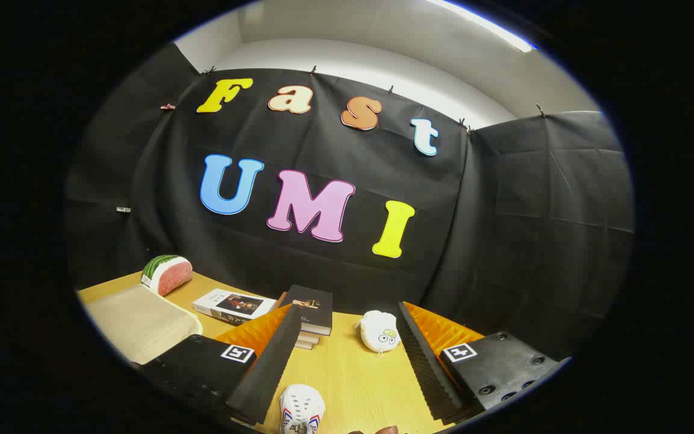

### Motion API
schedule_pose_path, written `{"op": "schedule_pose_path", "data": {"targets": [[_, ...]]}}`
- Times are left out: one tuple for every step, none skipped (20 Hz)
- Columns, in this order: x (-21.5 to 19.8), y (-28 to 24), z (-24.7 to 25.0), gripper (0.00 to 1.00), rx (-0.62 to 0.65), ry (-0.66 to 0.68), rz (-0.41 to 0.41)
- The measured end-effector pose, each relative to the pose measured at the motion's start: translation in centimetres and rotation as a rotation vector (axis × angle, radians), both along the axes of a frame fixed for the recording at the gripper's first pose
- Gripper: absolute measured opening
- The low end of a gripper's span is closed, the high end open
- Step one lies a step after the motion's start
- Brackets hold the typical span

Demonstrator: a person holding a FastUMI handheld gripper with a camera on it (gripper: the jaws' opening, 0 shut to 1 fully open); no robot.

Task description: Open the storage box then place both shoes into the box .Put the left shoe in first, then the right shoe, with the right side of both shoes facing outward in a uniform manner.

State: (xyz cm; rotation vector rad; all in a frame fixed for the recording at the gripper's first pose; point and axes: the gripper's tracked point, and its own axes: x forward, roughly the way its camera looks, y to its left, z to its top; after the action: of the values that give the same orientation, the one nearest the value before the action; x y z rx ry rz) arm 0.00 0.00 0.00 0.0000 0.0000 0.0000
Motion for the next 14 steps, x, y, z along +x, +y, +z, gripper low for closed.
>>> {"op": "schedule_pose_path", "data": {"targets": [[0.05, -0.02, -0.04, 0.97, -0.003, 0.001, -0.001], [-0.02, -0.15, -0.15, 0.97, -0.004, 0.004, -0.003], [0.01, -0.05, -0.21, 0.97, -0.001, 0.006, -0.001], [0.09, -0.02, -0.20, 0.97, 0.000, 0.007, -0.001], [0.14, -0.01, -0.24, 0.97, 0.001, 0.008, 0.000], [0.02, -0.01, -0.32, 0.97, -0.001, 0.008, 0.000], [0.00, -0.08, -0.36, 0.97, -0.003, 0.010, 0.001], [-0.05, -0.17, -0.37, 0.97, -0.004, 0.009, -0.001], [-0.07, -0.19, -0.44, 0.97, -0.003, 0.011, -0.001], [-0.05, -0.19, -0.42, 0.97, -0.002, 0.012, 0.000], [-0.07, -0.20, -0.40, 0.97, -0.003, 0.012, -0.001], [-0.14, -0.21, -0.36, 0.97, -0.004, 0.011, -0.001], [-0.16, -0.28, -0.44, 0.97, -0.005, 0.011, -0.001], [-0.18, -0.29, -0.55, 0.97, -0.008, 0.014, -0.002]]}}
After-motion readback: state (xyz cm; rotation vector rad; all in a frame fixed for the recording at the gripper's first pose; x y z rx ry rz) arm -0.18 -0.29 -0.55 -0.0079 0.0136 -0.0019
